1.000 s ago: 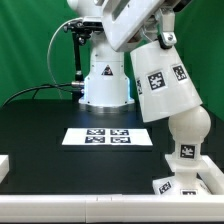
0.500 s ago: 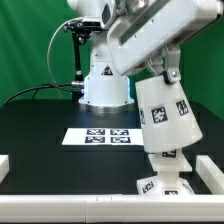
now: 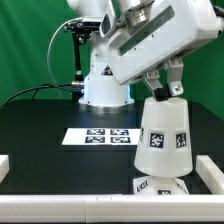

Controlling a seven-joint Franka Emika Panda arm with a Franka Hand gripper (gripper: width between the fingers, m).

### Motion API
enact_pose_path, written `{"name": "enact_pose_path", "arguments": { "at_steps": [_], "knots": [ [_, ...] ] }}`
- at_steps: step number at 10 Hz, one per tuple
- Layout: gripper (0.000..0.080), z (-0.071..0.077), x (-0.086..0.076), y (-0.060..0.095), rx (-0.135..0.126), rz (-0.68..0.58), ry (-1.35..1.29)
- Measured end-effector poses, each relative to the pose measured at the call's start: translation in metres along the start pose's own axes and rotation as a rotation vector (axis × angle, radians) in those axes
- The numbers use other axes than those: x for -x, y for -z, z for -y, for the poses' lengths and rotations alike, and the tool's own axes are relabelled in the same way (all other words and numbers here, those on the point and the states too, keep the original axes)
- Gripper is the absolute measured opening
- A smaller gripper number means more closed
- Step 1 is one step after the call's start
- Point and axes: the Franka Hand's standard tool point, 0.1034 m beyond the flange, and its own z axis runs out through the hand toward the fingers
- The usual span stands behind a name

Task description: Assemble lamp

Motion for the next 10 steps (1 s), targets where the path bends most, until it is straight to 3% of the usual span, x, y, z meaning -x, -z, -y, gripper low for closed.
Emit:
{"name": "enact_pose_path", "arguments": {
  "at_steps": [1, 3, 6, 10],
  "knots": [
    [0.0258, 0.000, 0.000, 0.000, 0.000, 0.000, 0.000],
    [0.0619, 0.002, -0.002, 0.003, -0.006, -0.003, -0.001],
    [0.0683, 0.009, -0.006, 0.042, -0.015, 0.091, -0.018],
    [0.0699, 0.009, -0.009, 0.043, -0.016, 0.087, -0.022]
  ]
}}
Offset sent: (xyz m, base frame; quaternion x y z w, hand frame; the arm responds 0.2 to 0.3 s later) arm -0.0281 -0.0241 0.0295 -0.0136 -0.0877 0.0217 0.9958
